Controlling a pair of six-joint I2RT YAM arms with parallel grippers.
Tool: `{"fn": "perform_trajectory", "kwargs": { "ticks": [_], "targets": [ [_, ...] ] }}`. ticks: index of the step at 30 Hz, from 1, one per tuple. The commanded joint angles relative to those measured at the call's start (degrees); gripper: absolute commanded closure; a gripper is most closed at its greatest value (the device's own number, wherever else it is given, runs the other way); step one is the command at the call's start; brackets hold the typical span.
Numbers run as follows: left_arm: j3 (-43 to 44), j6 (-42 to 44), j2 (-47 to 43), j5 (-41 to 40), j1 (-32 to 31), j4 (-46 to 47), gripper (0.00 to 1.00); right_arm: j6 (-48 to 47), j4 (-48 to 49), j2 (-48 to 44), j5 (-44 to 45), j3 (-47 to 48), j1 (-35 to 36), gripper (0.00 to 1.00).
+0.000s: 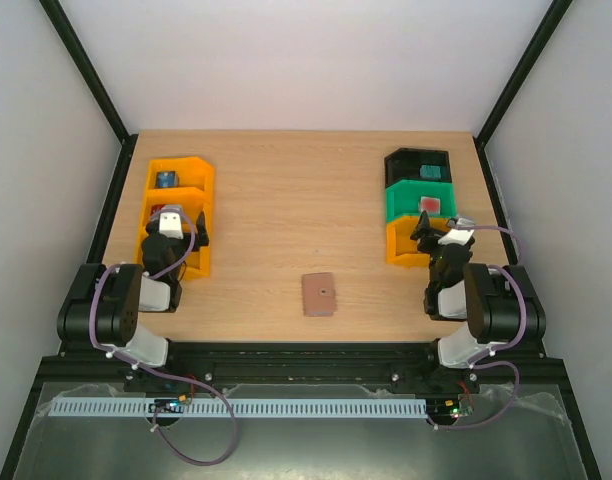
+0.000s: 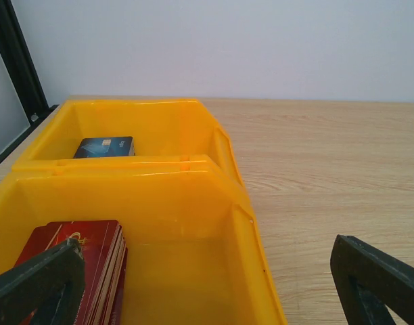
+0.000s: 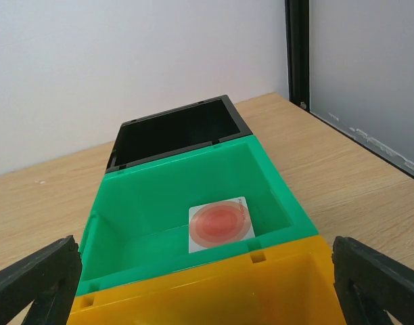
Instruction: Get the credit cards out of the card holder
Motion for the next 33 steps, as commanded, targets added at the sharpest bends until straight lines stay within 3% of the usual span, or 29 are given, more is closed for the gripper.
{"fn": "perform_trajectory", "kwargs": {
  "ticks": [1, 7, 11, 15, 18, 19, 27, 33],
  "targets": [
    [0.6, -0.2, 0.3, 0.3, 0.3, 2.5, 0.00, -0.5, -1.2, -3.3, 1.3, 0.6, 0.2, 0.01],
    [0.7, -0.2, 0.4, 0.3, 0.2, 2.5, 0.01, 4.6, -23.0, -20.5, 11.5, 7.2, 0.0, 0.01],
    [1.7, -1.5, -0.8, -1.1, 0.6, -0.2, 0.00, 7.6, -38.3, -28.3, 3.9, 15.0, -0.1, 0.01],
    [11.0, -3.5, -6.6, 2.3, 3.6, -20.1, 0.00, 11.8, -49.5, -28.5, -16.4, 23.6, 0.0, 0.01],
    [18.5, -0.3, -10.5, 7.3, 5.7, -32.0, 0.01, 15.8, -57.3, -24.6, -29.4, 29.9, 1.0, 0.01],
    [21.9, 0.8, -11.9, 8.5, 6.6, -35.5, 0.00, 16.4, -60.7, -23.3, -31.7, 32.0, 2.1, 0.06],
    [49.4, 10.3, -13.0, 18.3, 8.2, -82.1, 0.00, 9.8, -90.2, -14.9, -22.7, 40.8, 23.1, 0.24],
    [54.0, 10.5, -15.7, 32.2, 8.1, -97.7, 0.01, 11.7, -100.7, -5.6, -21.1, 41.3, 33.2, 0.39]
  ]
}}
